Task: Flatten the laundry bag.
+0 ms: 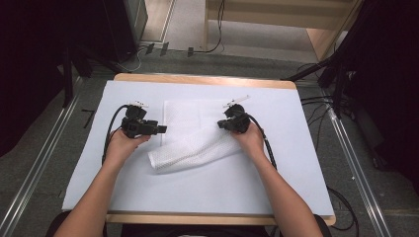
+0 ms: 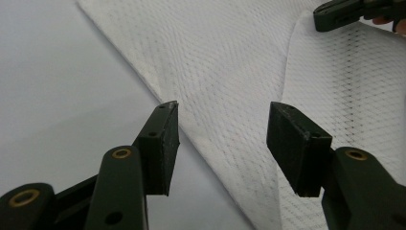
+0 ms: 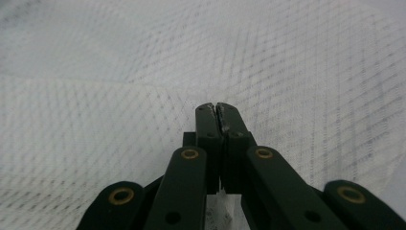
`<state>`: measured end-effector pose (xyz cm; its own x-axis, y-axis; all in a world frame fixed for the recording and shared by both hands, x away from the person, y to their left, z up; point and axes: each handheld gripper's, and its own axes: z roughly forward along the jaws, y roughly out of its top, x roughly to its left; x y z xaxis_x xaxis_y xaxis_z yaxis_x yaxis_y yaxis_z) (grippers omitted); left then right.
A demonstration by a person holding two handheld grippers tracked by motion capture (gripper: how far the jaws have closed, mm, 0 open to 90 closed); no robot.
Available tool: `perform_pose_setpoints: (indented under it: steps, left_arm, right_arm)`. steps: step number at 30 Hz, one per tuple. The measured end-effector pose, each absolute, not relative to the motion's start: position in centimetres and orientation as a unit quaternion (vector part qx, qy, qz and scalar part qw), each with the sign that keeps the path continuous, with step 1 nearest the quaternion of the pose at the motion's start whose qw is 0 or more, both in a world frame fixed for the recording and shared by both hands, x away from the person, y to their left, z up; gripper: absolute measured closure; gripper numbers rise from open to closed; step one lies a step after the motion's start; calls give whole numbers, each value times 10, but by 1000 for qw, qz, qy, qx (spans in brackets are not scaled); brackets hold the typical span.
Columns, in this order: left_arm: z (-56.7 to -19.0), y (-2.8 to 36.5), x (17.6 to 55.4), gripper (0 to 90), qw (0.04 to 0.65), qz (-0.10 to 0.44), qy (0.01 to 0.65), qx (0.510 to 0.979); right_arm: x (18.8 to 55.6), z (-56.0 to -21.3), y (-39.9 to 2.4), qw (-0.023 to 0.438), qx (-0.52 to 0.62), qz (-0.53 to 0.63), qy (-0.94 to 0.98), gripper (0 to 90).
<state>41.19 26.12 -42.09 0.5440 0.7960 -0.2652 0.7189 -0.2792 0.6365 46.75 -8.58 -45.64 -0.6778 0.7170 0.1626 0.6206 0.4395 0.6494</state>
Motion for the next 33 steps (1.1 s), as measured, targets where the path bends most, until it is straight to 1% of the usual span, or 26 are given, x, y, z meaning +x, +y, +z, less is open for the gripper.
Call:
perform_pose_setpoints:
  steps: [7,14,33]
  left_arm:
    - [-420,261,413,460,370,52,475,797]
    - [-419,261,414,461,371,54,473,797]
    - [-418,255,423,462,373,47,468,800]
  right_arm:
    - [458,-438,-95,62,390,376,838,900]
    - [434,-418,-107,61,375,399,835,900]
    - [373,-400,-134,54,356,432,827,900]
